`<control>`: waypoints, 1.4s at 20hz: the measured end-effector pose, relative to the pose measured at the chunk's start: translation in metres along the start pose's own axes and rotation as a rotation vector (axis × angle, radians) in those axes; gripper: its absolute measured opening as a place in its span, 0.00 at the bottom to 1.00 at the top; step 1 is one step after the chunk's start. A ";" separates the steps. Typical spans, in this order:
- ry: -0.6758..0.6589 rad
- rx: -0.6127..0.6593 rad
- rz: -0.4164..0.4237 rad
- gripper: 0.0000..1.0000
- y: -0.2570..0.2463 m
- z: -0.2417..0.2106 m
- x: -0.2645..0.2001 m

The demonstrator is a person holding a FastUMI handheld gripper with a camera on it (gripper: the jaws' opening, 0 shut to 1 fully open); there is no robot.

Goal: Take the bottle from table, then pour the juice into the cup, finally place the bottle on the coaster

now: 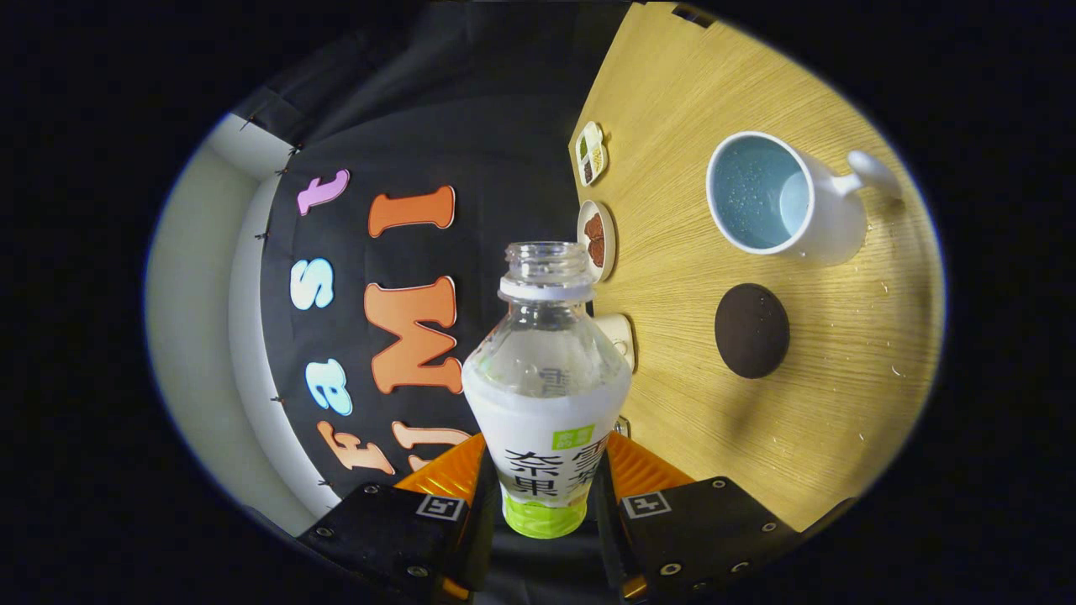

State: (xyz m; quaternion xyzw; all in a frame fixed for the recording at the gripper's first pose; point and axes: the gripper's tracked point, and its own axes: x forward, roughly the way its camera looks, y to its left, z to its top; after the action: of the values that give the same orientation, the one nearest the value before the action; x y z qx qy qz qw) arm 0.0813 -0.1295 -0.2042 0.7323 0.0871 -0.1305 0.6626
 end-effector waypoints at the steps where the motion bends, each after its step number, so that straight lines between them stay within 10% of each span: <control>1: -0.001 0.009 0.000 0.53 0.000 0.001 0.000; 28: 0.005 0.152 0.004 0.54 0.002 0.011 0.002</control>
State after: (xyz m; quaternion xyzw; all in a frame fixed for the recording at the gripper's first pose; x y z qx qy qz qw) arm 0.0834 -0.1413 -0.2037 0.7809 0.0772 -0.1335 0.6053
